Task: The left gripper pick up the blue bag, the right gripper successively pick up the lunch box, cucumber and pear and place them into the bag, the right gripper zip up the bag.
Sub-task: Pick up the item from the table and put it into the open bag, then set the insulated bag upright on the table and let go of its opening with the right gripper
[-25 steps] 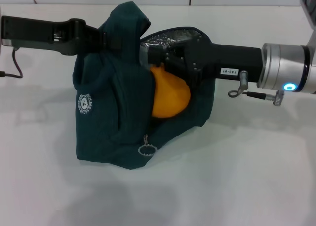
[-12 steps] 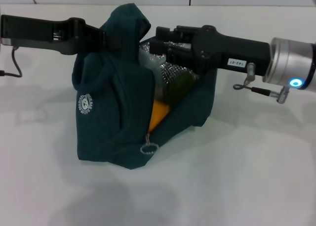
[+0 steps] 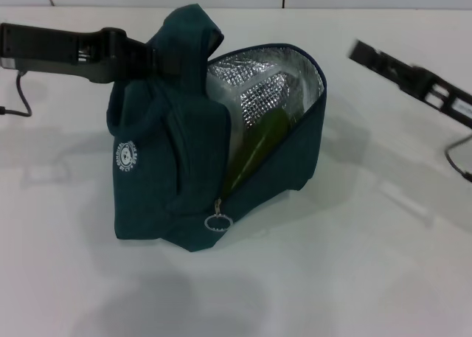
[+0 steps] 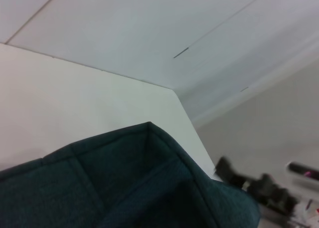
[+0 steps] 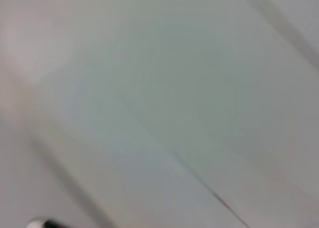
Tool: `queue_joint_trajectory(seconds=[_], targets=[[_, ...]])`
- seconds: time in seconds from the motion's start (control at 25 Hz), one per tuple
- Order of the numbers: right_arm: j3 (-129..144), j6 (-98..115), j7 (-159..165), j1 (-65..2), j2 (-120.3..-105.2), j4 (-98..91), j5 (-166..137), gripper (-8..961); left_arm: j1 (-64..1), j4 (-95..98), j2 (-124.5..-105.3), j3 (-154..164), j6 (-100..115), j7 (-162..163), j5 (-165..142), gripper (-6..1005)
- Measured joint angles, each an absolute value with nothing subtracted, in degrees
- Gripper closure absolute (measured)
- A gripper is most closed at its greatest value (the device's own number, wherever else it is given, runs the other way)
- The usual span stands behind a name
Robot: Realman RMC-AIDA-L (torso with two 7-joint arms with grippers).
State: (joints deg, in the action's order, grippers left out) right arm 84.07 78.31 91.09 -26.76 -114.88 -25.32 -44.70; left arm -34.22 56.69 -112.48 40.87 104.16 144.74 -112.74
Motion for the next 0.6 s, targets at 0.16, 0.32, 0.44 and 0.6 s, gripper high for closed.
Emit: queue_joint_trajectory(seconds=[0.16,0.32,0.44,0.6], targets=[[84.0,78.8,99.5,-25.3,-114.83,-20.0,-45.1,308,-34.4,56.7,-112.51,40.9,104.2,144.7,-112.7,959],[85.1,78.7,104.8,-27.7,-115.22,-14.8,-46.0,256,-35.0,56.7,-112.7,41.0,104.1,144.6,-112.7,960],[86.6,78.8,107.1,-30.3,-115.53,-13.9,-46.4,215,-35.2,56.7,-112.82,41.1,104.1,144.5,-112.7,960],[88.3,78.5,108.4,-33.3,-115.87,-14.0,-46.5,159,-35.5,56.7,-112.87,41.2,104.1,144.5,-112.7,960]])
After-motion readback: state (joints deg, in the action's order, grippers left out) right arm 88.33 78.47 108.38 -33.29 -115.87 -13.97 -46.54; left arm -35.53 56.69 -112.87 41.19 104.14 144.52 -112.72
